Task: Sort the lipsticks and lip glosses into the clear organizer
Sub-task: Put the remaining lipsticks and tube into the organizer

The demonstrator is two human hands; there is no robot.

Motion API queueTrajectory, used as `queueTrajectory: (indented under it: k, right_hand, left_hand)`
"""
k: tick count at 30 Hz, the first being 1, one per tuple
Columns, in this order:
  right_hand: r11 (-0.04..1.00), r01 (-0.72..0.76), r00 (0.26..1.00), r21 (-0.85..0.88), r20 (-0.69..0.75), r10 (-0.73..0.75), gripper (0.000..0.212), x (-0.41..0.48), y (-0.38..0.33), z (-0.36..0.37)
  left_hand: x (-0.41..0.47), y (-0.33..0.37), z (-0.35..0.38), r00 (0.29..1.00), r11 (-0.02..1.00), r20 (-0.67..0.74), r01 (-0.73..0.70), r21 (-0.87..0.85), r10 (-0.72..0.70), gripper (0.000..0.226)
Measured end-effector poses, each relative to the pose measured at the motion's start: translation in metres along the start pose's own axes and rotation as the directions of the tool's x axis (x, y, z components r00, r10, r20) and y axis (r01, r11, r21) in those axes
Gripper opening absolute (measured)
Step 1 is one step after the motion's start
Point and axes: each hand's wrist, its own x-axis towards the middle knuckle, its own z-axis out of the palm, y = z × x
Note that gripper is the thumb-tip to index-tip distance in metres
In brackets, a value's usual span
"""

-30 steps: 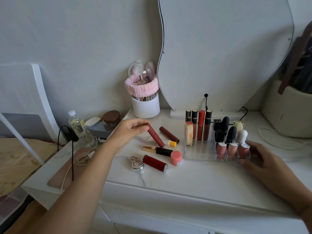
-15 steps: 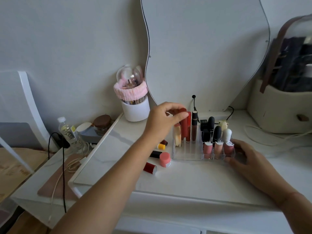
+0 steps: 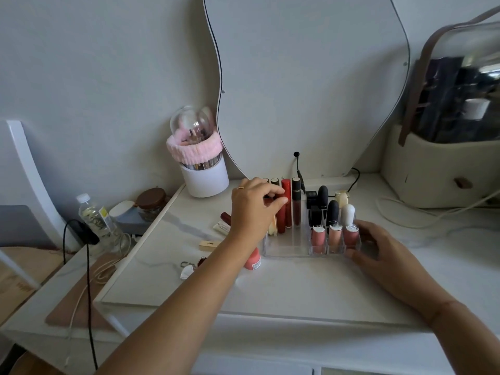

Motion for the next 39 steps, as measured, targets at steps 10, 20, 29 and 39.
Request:
queueTrajectory:
  k: [10, 20, 29, 39]
  right_hand:
    - [1.000, -0.012, 1.000, 0.006, 0.009, 0.012, 0.050, -0.001, -0.002, -0.001]
    - [0.999, -0.032, 0.999, -0.028, 0.010, 0.033, 0.051, -0.002, -0.005, -0.001]
    - [0.998, -0.035, 0.999, -0.047, 0.009, 0.036, 0.050, -0.001, -0.008, -0.002]
    - [0.998, -0.034, 0.999, -0.047, 0.008, 0.035, 0.049, -0.002, -0.013, -0.003]
  left_hand:
    - [0.008, -0.024, -0.023, 0.995, 1.000, -0.098, -0.004, -0.016, 0.002, 0.009]
    - [0.001, -0.147, -0.063, 0.752, 0.834, 0.434, 0.552, -0.005, -0.496, 0.016]
    - [0.020, -0.162, -0.056, 0.655, 0.870, 0.638, 0.490, 0.050, -0.405, 0.032]
    - [0.029, -0.177, -0.048, 0.623, 0.891, 0.706, 0.453, 0.024, -0.336, 0.041]
